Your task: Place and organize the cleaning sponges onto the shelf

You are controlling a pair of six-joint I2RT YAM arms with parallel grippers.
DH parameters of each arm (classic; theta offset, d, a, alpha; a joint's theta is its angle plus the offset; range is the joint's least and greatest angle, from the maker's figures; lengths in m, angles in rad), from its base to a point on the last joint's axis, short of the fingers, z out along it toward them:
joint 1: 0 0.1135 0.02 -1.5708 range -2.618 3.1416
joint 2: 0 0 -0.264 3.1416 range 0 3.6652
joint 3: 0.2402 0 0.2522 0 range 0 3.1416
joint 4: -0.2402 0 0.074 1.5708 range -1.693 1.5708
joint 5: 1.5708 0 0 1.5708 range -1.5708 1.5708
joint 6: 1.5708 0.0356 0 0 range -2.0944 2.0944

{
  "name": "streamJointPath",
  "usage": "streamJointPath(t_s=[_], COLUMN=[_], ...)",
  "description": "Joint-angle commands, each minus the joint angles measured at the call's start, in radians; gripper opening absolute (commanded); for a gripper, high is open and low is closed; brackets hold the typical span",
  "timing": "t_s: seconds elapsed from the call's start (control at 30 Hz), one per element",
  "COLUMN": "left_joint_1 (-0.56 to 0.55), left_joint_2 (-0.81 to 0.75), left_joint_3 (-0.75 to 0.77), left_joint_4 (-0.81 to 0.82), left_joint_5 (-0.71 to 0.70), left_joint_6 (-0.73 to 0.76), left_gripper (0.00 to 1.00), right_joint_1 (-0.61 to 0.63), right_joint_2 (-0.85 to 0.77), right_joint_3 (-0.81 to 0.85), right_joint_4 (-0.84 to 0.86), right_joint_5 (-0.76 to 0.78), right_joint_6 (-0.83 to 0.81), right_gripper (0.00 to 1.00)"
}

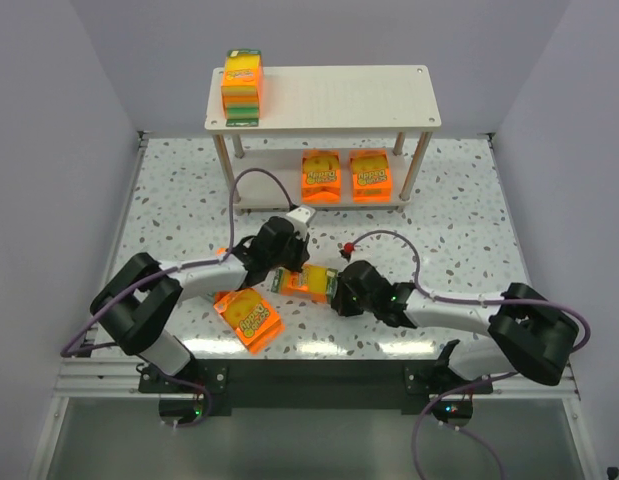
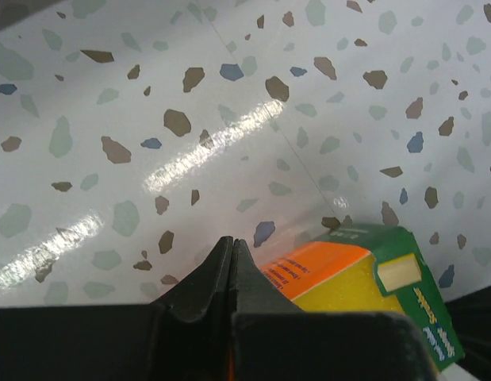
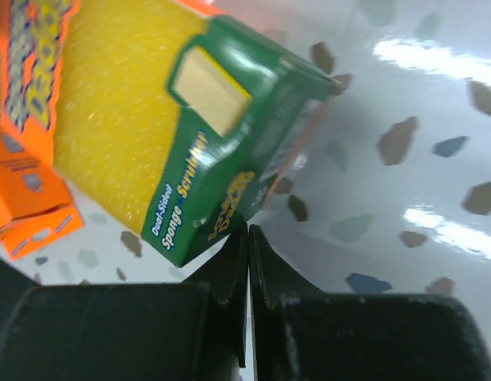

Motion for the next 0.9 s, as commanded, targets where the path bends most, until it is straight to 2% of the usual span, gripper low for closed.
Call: streamJointPath(t_s=[0.0, 0.1, 0.27, 0.43, 0.67, 0.77, 0.8, 0.87], left_joint_1=[0.002, -0.020, -0.094, -0.116, -0.166, -0.169, -0.169, -0.169], left_joint_2=[-0.029, -0.038, -0.042, -0.076, -0.099, -0.139, -0.153, -0.199], left_joint_3=[-0.050, -0.073, -0.079, -0.113, -0.137, -0.169, -0.180, -0.208], left_joint_4=[0.014, 0.019, -0.010, 0.039, 0.102, 0.103, 0.103, 0.089], left_joint_5=[0.085, 0.109, 0.085, 0.129, 0.146, 0.120, 0.091, 0.050], left_joint_6=[-0.055, -0.075, -0.096, -0.178, -0.287, -0.331, -0.348, -0.366], left_gripper=[0.00, 0.00, 0.00, 0.00, 0.00, 0.00, 0.00, 0.00], right_joint_1=[-0.019, -0.065, -0.142, -0.168, -0.223, -0.243, -0.249, -0.265], right_joint_2=[-0.051, -0.058, -0.042, -0.019, 0.028, 0.024, 0.021, 0.002], right_joint_3=[0.054, 0.067, 0.066, 0.096, 0.240, 0.267, 0.270, 0.270], right_joint_4=[-0.086, -0.097, -0.039, 0.018, -0.031, -0.089, -0.106, -0.169], right_joint_5=[0.212, 0.202, 0.087, 0.022, -0.056, -0.030, -0.010, 0.081], right_joint_6=[-0.004, -0.030, -0.045, -0.068, -0.153, -0.180, -0.188, -0.191], right_gripper=[0.00, 0.00, 0.00, 0.00, 0.00, 0.01, 0.03, 0.27])
